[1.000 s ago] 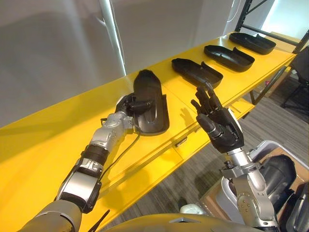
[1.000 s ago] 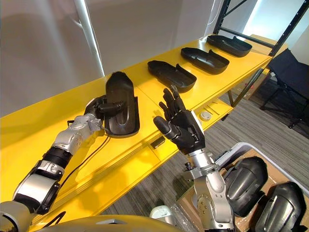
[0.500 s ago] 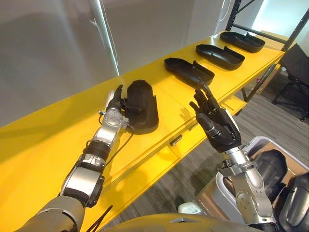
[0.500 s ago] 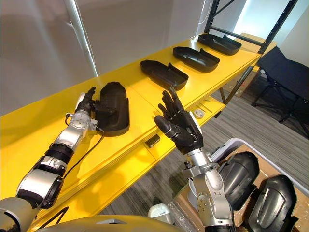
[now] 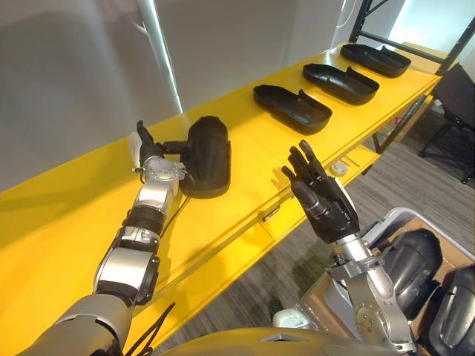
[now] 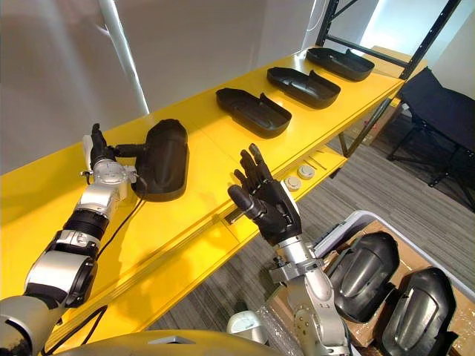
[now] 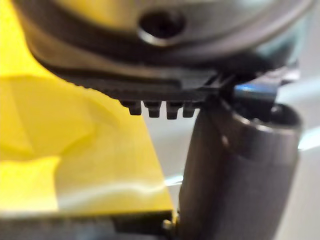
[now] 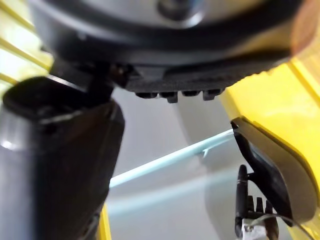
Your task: Walk over and take three plastic housings, then place them on the shelf
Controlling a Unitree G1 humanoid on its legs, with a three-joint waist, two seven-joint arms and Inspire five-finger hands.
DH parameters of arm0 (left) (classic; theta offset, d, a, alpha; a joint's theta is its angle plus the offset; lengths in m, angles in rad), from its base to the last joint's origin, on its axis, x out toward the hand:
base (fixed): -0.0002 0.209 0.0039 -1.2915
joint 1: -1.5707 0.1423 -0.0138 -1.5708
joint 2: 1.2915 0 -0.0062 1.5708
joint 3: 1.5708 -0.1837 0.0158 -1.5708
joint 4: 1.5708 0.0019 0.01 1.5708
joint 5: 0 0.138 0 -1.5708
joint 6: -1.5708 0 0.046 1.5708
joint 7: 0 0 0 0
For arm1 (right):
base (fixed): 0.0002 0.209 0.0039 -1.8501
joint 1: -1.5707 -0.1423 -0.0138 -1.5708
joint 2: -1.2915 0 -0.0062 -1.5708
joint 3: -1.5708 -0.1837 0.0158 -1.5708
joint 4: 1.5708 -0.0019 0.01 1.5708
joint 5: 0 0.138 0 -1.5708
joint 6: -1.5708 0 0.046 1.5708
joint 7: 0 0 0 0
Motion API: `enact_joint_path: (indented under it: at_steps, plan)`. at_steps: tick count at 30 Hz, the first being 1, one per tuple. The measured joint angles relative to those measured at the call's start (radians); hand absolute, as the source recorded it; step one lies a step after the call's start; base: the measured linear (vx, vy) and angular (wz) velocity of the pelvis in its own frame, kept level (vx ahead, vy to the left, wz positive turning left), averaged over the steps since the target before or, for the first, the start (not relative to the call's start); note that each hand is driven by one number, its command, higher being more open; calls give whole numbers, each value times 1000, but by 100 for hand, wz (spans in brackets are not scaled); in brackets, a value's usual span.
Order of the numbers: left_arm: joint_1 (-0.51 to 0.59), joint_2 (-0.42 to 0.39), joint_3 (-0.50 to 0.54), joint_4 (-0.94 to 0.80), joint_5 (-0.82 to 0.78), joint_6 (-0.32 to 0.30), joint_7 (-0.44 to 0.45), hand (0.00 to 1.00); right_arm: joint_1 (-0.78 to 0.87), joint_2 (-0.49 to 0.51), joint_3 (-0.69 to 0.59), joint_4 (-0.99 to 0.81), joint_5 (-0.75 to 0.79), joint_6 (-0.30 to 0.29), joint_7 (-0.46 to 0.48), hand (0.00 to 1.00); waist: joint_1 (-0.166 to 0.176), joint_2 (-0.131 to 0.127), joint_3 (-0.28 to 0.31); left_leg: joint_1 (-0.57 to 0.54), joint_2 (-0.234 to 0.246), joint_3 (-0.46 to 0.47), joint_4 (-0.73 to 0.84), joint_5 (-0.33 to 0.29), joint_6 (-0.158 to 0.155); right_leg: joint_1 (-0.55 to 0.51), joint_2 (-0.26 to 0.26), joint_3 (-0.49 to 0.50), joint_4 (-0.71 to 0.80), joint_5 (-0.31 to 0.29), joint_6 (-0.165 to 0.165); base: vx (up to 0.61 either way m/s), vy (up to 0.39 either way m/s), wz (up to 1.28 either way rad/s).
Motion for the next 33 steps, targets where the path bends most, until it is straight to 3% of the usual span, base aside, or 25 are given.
enact_joint_path:
  at_steps: [1, 3, 8, 12, 17, 20, 24, 29, 33]
  plan:
    - [0, -8, -13, -29, -40, -25, 0, 100, -1, 7, -1, 0, -7, 0, -13, 100, 3, 1, 0, 0, -1, -1, 0, 0, 0, 1, -1, -1, 0, 0, 0, -12, 4, 5]
    - [0, -63, -77, -189, -174, -155, -37, 100, -21, 15, 2, 0, -18, 0, -53, 100, 15, 8, 5, 0, -4, -13, -1, 0, 1, 7, -6, -16, 0, 0, 0, -12, 6, 10]
    - [-4, -110, -175, -455, -325, -275, -188, 100, -122, 4, 46, 0, -97, 9, -122, 100, 17, 19, 10, 20, -1, -31, -4, 0, 1, 37, -5, -38, 0, -2, 0, -10, -2, 7]
    - [-5, -141, -190, -595, -346, -286, -273, 100, -204, 2, 55, 9, -129, 52, -218, 100, 49, 38, 9, 24, 0, -37, -4, 3, 2, 45, -6, -54, 1, -5, -1, -40, -8, 9]
    - [12, -126, -192, -643, -331, -263, -262, 100, -262, -1, 30, 93, -126, 144, -292, 100, 81, 45, 5, 24, 2, -59, -5, 15, -1, 54, -8, -81, 8, -12, -9, -34, -8, 14]
    - [114, -121, -182, -733, -219, -214, -257, 100, -297, -20, 9, 159, -128, 179, -332, 100, 103, 49, 2, 7, 3, -96, -5, 29, 4, 54, -10, -114, 7, -10, -6, -12, -17, 31]
    - [487, -102, -106, -887, 63, -194, -305, 100, -337, -41, -87, 243, -165, 209, -414, 100, 153, 49, -5, -21, 9, -173, -4, 51, 0, 80, -9, -205, -7, -8, -7, 16, -24, 52]
    - [764, -57, 51, -911, 95, -195, -365, 100, -427, -116, -177, 352, -180, 249, -446, 100, 229, 32, -13, -44, 6, -241, -4, 66, 1, 105, -9, -271, -19, -8, -8, 4, -13, 44]
    - [841, -57, 120, -911, 68, -223, -409, 100, -539, -138, -206, 432, -188, 279, -463, 100, 275, 21, -17, -62, -5, -272, -4, 75, 3, 108, -18, -302, -20, -7, -7, -38, 29, 27]
